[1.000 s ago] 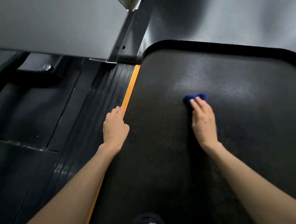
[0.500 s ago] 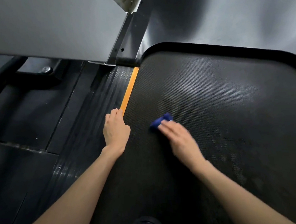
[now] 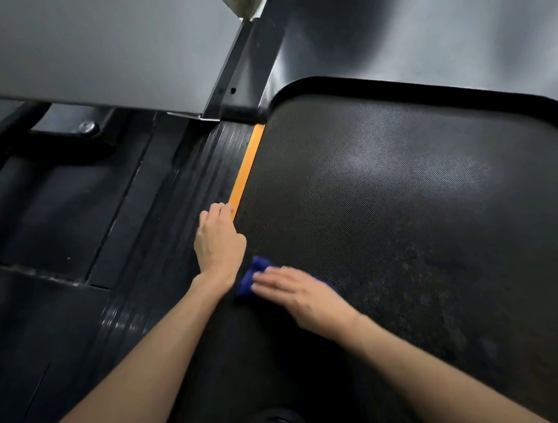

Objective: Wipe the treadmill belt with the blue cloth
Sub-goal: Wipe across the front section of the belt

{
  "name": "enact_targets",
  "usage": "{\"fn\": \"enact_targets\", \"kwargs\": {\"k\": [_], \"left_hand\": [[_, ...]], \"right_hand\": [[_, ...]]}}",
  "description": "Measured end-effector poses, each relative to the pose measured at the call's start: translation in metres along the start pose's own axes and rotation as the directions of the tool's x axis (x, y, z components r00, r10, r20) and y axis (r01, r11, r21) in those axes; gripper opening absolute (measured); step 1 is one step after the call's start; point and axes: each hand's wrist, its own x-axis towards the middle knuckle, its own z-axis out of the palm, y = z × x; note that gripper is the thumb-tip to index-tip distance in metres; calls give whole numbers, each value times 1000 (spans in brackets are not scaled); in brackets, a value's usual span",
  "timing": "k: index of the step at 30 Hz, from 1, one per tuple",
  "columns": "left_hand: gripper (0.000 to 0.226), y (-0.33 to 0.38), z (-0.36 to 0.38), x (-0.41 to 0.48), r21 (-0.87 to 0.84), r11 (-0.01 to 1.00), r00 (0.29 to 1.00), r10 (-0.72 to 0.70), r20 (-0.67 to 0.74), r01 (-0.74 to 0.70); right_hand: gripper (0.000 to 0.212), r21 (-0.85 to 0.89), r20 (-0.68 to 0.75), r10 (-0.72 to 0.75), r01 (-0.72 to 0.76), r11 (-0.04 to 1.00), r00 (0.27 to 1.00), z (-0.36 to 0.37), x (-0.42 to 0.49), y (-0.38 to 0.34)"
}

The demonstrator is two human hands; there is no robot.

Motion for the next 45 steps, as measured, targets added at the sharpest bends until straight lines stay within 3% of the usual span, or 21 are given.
{"fn": "enact_targets", "kwargs": {"k": [4,8,10,12,13,16,18,20,23,24,25,27,28,30,32,33,35,37,38,42,45], "left_hand": [[47,-8,-1,2,-9,1000,999,24,32,-24],[49,-14,-6,10,-57,998,996,16,87,-11],[46,-12,-6,13,-69,997,997,-13,77,19],[42,-6,-6,15,-48,998,998,-31,62,34],[40,-3,-6,15,-30,999,998,-32,61,34],[39,-1,-5,16,40,999,996,-3,87,-1],[41,-3,-7,17,58,998,993,16,118,-23],[45,-7,-10,18,40,999,990,13,139,-19],[45,-5,-14,17,21,1000,988,17,155,-20],[42,-4,-13,17,20,1000,989,13,148,-16],[39,-3,-13,17,20,1000,991,4,137,-7],[36,0,-13,20,20,1000,992,-14,122,12],[39,2,-14,23,24,1000,992,-12,125,9],[47,6,-13,27,41,999,987,-1,158,-6],[51,10,-8,28,55,998,986,3,168,-12],[53,14,-6,27,59,998,986,5,166,-15],[57,22,1,26,47,998,986,25,162,-33],[61,34,7,25,13,999,984,43,175,-46],[63,40,10,26,-4,998,983,59,175,-60],[61,69,21,24,-73,987,981,152,122,-144],[59,90,28,15,-121,972,967,218,134,-202]], "right_hand": [[53,-83,-230,339,-365,927,912,-47,-3,83],[54,102,-379,672,-693,714,636,-75,21,113],[51,136,-354,581,-574,808,733,-55,38,81],[49,87,-113,293,-284,955,949,-28,40,33],[49,80,0,154,-154,985,988,-20,38,19],[50,-10,68,-75,76,997,995,-31,44,48],[49,-84,-33,31,-33,996,999,-46,55,85],[53,-108,-251,300,-334,936,921,-67,65,126],[57,104,-371,706,-729,677,603,-82,89,141],[56,149,-357,712,-716,682,604,-77,97,128],[55,146,-328,640,-632,761,695,-66,101,110],[56,61,-170,310,-304,951,935,-39,94,68],[58,22,-39,149,-148,989,988,-28,85,55],[58,-53,90,-37,42,998,995,-32,74,66],[53,-111,-69,87,-94,989,994,-49,64,98],[54,-119,-205,239,-266,957,949,-60,56,114],[63,-22,-401,560,-619,785,725,-79,30,135],[71,112,-462,700,-747,656,545,-75,11,118],[71,126,-455,688,-723,679,566,-66,4,97],[63,-68,-112,286,-295,953,952,-35,-41,24],[55,-114,-218,380,-410,905,899,-66,-96,64]]}}
